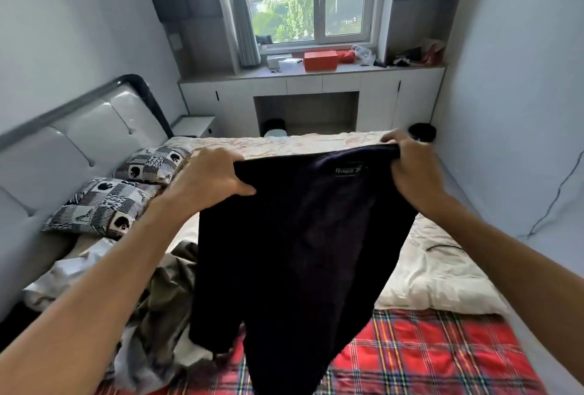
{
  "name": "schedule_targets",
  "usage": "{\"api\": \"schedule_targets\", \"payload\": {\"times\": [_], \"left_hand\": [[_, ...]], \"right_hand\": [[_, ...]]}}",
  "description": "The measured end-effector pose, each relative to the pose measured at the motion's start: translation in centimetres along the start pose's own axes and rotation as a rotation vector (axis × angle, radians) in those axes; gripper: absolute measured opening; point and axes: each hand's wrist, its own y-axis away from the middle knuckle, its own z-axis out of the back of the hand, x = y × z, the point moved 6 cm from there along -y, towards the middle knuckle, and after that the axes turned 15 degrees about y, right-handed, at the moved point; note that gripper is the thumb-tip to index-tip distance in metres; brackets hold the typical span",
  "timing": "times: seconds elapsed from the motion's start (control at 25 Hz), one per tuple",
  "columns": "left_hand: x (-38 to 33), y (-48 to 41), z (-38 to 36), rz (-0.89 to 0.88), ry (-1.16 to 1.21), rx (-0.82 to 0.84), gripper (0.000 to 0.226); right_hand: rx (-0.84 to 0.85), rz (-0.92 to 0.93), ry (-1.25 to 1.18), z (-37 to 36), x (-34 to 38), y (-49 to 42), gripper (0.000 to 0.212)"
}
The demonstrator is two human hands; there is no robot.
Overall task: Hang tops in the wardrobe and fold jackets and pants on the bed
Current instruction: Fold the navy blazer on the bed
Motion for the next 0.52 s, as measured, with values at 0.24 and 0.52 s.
{"api": "schedule_targets", "payload": {"times": [0.24,0.52], "left_hand": [[-2.1,-4.2,-3.5,0.132,0.261,-0.52,0.032],[-4.6,-1.8,-8.4,0.043,0.263,-0.474,0.05]], "right_hand": [[0.002,-0.268,-0.194,0.8,-5.3,-4.3,0.047],[-0.176,-0.523,-0.601,1.3,-10.1,4.3,0.045]]}}
